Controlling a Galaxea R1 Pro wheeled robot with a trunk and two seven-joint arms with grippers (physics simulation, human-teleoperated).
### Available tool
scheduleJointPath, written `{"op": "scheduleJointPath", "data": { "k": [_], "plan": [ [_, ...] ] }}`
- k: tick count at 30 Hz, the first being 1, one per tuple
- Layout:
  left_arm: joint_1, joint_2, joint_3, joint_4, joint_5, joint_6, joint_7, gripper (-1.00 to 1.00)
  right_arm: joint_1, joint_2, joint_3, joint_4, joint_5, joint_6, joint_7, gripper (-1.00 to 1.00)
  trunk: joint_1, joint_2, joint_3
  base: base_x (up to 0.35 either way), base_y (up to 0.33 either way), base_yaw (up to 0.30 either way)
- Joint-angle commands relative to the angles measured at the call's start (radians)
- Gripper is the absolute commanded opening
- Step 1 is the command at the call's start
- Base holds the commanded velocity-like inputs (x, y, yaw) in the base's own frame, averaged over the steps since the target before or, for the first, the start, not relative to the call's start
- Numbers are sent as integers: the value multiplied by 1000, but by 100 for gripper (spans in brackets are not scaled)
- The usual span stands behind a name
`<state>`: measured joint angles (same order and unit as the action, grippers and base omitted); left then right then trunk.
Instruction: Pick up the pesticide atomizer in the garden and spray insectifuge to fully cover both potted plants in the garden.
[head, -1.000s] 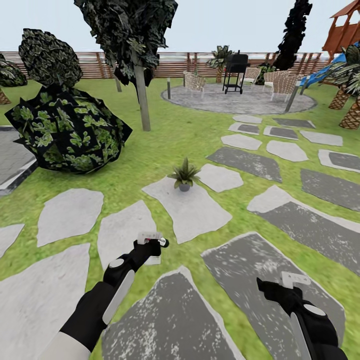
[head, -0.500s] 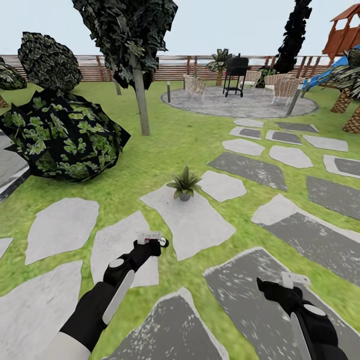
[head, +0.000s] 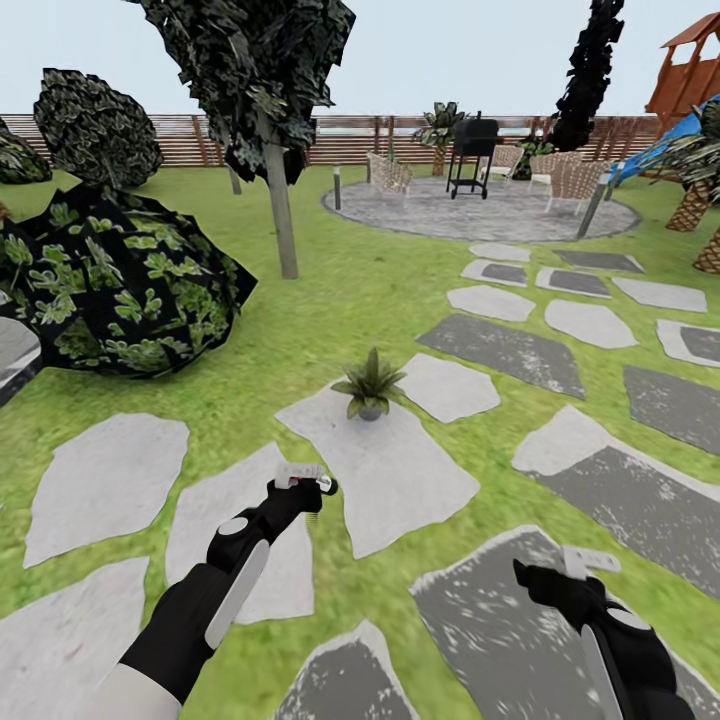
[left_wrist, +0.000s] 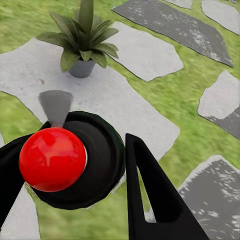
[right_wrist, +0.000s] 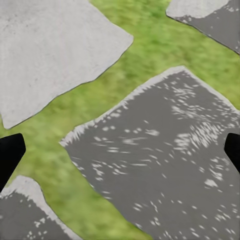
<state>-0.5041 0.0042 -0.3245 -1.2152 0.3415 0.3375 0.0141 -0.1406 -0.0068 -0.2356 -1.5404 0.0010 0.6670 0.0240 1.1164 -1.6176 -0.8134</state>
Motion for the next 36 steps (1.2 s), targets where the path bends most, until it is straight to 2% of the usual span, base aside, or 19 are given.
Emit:
{"op": "scheduleJointPath", "data": {
  "k": [1, 9, 29, 36],
  "plan": [
    [-1, 0, -1, -1, 6, 5, 2, -100, -1, -1, -1, -1, 0, 19, 3, 100, 1, 0, -1, 341, 0, 0],
    [-1, 0, 1, -1, 7, 5, 1, -100, -1, -4, 0, -1, 0, 34, 2, 100, 1, 0, -1, 338, 45, 0],
    [-2, 0, 4, -1, 7, 5, 1, -100, -1, -4, 0, -1, 0, 35, 2, 100, 1, 0, -1, 305, 218, -1],
    [-2, 0, 4, -1, 7, 5, 1, -100, -1, -3, 1, -1, 0, 36, 2, 100, 1, 0, 4, 302, 224, -150]
  ]
}}
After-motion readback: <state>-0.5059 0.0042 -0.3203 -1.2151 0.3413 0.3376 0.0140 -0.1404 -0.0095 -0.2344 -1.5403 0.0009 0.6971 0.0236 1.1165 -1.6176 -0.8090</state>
